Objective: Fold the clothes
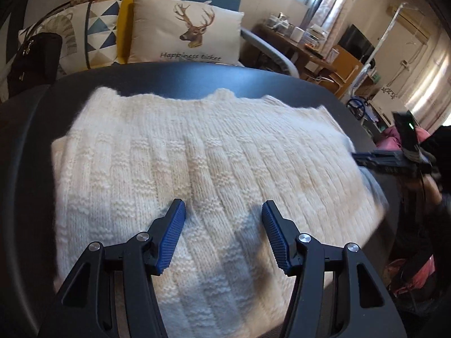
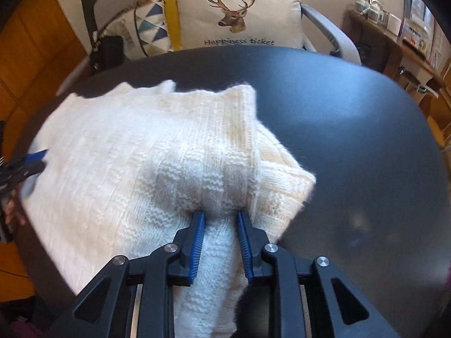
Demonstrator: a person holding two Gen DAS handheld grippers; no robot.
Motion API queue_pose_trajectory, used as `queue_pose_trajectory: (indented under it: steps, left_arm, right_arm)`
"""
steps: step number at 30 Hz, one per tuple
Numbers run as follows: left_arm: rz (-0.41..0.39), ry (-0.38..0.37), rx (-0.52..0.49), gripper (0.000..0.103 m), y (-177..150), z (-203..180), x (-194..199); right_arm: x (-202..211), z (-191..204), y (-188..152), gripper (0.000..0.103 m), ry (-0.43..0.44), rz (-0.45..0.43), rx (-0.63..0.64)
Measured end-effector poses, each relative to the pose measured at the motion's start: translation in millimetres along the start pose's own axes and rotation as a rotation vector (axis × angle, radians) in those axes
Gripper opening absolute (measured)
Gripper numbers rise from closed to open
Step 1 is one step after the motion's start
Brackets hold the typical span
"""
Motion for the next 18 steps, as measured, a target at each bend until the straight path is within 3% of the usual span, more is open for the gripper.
queue_pose_trajectory:
  steps: [3,6,10,13,16,18]
  left_arm:
    - [-0.021,-0.067,0.049,0.060,-9,-13,9]
    - [-0.043,-0.138,0.122,0.060,-11,-13,24]
    - [-0.136,-0.067,0.125,0.060,12,16,59]
    - [-0.179,-0.026,0.161,0.060,29,45,71]
    - [-0.174,0.007,0.129,0.060,42,50,62]
    - [-0.161,0.041,0.088,0.060,49,49,53]
  right_arm:
    - [0,-9,4,0.022,0.011,0.078,0.015]
    - [7,-20,16,0.025,0.023,0.086,-0.044]
    - [42,-15,37,0.030,0.095,-0.041,-0.104]
    - [53,-2,49,0.030,0.172,-0.090,-0.143]
    - [47,27,54,0.030,0.254,-0.089,-0.128]
    - [30,44,49,0.030,0.244,-0.065,-0.093]
Point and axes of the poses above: each gripper's, at about its wrist camera, not at the fingertips, and x roughly against the way its jaws point, z to its left, y to its top, the point moved 8 cm from there along -x, roughly the way its jaws point, and after that the axes turned 12 degrees about -x, right-handed, at the moved point
